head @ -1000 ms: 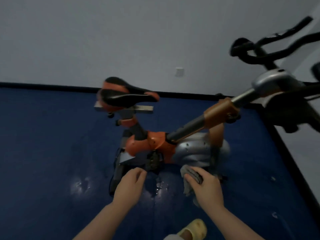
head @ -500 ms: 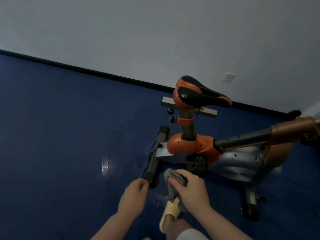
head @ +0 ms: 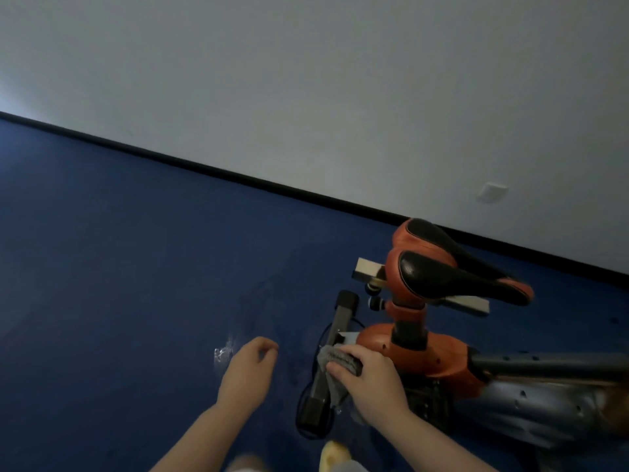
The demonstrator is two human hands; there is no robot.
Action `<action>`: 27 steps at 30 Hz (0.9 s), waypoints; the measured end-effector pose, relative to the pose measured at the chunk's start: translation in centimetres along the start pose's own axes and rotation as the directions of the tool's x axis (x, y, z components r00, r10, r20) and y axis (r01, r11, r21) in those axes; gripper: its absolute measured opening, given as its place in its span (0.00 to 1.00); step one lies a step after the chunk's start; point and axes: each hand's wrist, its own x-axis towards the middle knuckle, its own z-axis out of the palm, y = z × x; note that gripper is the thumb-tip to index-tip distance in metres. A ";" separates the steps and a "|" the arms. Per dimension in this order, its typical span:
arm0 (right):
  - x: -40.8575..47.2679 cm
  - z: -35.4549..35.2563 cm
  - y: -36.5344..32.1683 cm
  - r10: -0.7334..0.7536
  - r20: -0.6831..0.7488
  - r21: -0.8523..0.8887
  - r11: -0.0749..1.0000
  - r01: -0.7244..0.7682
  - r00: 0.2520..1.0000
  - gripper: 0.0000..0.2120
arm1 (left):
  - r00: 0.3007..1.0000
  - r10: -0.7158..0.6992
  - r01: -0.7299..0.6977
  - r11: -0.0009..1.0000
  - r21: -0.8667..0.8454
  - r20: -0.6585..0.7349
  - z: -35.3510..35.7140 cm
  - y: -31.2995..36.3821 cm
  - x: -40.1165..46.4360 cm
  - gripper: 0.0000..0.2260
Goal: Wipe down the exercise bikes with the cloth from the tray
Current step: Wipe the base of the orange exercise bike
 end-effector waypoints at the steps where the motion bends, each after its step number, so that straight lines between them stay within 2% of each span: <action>1: 0.9 0.1 -0.3 0.003 0.005 -0.008 1.000 -0.003 1.000 0.06 | 1.000 0.002 -0.002 1.000 -0.009 0.001 0.0 0.3 1.0 0.07; 4: 3.5 0.5 -1.1 0.021 0.003 -0.014 1.000 -0.021 1.000 0.08 | 0.998 -0.003 0.004 1.000 -0.027 0.058 -0.1 0.5 3.5 0.06; 9: 10.4 2.0 -3.7 0.045 -0.011 -0.044 0.998 -0.046 0.999 0.04 | 0.993 -0.028 0.031 0.999 -0.020 0.118 -2.2 0.7 10.9 0.06; 14: 18.3 5.2 -8.2 0.091 -0.097 0.016 0.996 -0.090 0.991 0.05 | 0.985 0.060 -0.069 0.996 0.055 0.161 -7.6 1.8 20.2 0.06; 21: 27.9 8.6 -15.1 0.165 -0.226 0.104 0.984 -0.145 0.960 0.06 | 0.971 0.114 -0.153 0.972 0.181 0.208 -16.5 4.3 33.5 0.06; 27: 31.8 6.7 -15.2 0.283 -0.314 0.138 0.958 -0.251 0.906 0.07 | 0.909 0.198 -0.266 0.953 0.145 0.366 -14.6 8.7 39.2 0.07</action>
